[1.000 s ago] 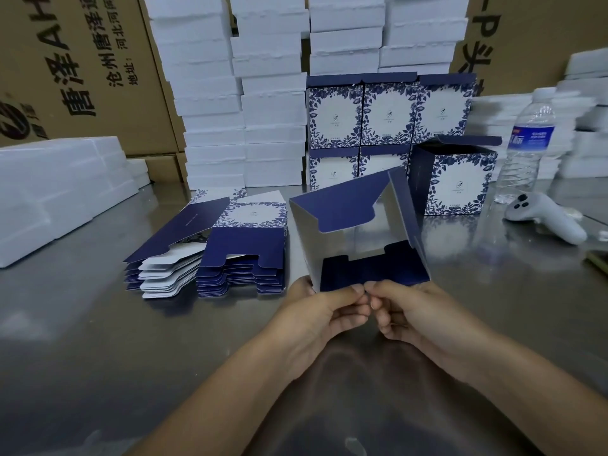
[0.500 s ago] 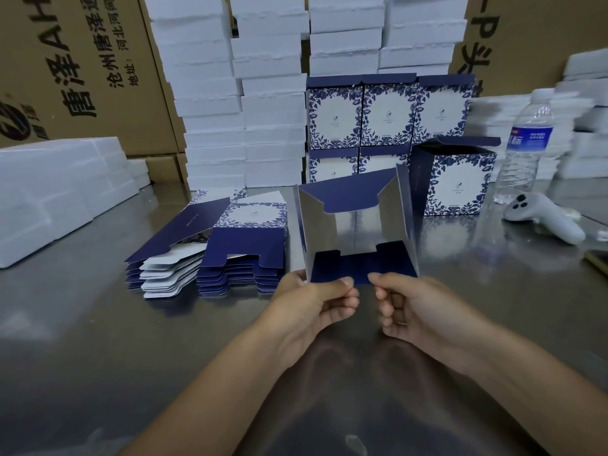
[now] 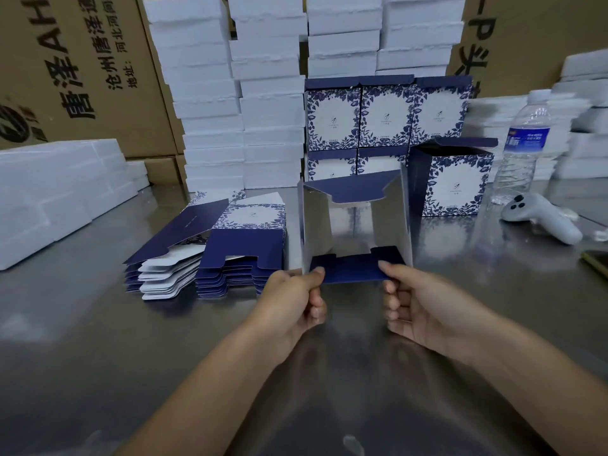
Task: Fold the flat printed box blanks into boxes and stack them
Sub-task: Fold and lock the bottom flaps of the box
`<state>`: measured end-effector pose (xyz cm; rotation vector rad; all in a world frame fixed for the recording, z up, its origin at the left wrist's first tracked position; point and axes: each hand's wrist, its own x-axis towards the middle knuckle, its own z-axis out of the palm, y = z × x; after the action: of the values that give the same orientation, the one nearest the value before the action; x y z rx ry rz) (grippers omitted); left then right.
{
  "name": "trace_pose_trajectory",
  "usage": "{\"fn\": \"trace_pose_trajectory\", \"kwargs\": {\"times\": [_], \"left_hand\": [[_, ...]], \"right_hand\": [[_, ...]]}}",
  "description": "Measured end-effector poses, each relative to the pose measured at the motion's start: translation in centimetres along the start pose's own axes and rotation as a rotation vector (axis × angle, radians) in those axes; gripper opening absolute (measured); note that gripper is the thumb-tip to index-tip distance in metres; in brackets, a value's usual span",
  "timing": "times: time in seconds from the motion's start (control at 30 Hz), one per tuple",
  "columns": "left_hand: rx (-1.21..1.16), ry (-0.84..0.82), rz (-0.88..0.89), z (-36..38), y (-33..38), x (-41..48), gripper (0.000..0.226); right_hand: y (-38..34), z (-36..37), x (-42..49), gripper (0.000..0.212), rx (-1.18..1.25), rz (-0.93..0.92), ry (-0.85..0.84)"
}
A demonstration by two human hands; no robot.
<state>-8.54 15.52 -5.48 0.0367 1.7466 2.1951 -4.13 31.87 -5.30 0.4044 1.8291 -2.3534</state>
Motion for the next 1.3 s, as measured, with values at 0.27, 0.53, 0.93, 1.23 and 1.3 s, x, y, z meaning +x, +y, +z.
{"fn": "trace_pose_trajectory", "kwargs": {"times": [0.27,0.53,0.93,1.23,1.3], "left_hand": [[0.013,-0.003,-0.003,-0.2,0.0,0.0,0.033],[0.064,-0.018,0.001,-0.6,0.2,0.0,0.033],[0.952,0.243,0.439,-1.2,-0.5,0.3,0.038],[0.451,0.129,0.692,-0.3,0.3,-1.1,0.051],[0.373,0.075,0.772,0.0,0.7,-1.7,0.054]], "right_hand": [[0.0,-0.1,0.1,0.045,-0.027,0.005,0.017],[-0.4,-0.6,-0.3,0.049,-0.144,-0.035,0.077],[0.2,-1.4,-0.1,0.056,-1.023,-0.690,0.520],[0.1,-0.6,-0.5,0.053,-0.769,-0.961,0.306],[0.1,-0.5,-0.6,0.059,-0.728,-0.982,0.275]]}}
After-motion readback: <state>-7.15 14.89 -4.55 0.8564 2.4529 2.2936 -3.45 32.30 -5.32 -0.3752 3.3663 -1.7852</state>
